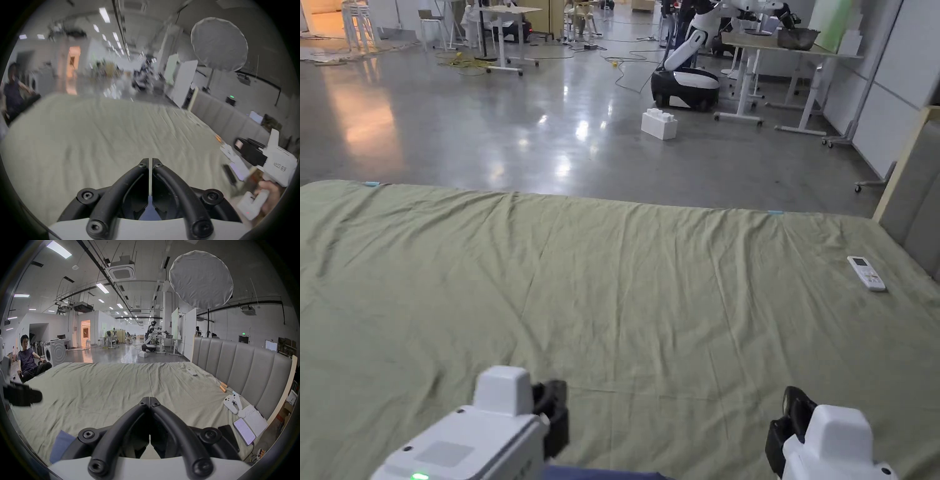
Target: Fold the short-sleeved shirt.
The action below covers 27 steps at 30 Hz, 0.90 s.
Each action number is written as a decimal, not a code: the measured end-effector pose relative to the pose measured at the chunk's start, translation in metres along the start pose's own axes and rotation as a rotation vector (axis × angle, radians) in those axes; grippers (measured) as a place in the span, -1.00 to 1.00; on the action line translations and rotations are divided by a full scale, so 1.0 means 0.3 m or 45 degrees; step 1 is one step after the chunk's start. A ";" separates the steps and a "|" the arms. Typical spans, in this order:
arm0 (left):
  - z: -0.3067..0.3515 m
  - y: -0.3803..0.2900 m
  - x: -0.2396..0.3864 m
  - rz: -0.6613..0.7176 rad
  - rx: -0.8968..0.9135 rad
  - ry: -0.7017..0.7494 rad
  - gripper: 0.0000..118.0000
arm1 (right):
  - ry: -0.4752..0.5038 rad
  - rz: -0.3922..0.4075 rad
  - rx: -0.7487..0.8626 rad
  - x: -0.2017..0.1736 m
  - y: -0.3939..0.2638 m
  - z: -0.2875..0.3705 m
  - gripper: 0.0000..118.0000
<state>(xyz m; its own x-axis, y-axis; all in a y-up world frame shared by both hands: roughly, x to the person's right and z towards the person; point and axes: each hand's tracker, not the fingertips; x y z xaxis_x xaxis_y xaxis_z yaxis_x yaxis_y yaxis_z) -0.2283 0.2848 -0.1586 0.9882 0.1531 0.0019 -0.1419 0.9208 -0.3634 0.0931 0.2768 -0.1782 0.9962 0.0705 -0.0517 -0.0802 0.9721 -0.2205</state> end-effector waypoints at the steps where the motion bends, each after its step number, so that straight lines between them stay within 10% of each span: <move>1: 0.018 0.018 -0.025 -0.026 0.068 0.051 -0.95 | 0.000 0.004 0.018 -0.005 0.012 -0.002 -0.99; 20: 0.126 0.085 -0.266 -0.156 0.315 0.442 -0.95 | -0.053 0.121 0.247 -0.048 0.160 0.015 -0.99; 27: 0.128 -0.007 -0.328 -0.098 0.164 0.423 -0.95 | 0.162 0.132 -0.014 -0.212 -0.029 0.044 -0.99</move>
<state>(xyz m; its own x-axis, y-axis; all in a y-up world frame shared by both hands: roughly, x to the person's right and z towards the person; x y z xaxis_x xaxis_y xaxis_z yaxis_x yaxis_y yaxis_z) -0.3275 0.2816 -0.1223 0.9580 -0.0238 -0.2859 -0.0517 0.9659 -0.2537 0.0310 0.2670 -0.1602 0.9702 0.1409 -0.1973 -0.1835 0.9585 -0.2180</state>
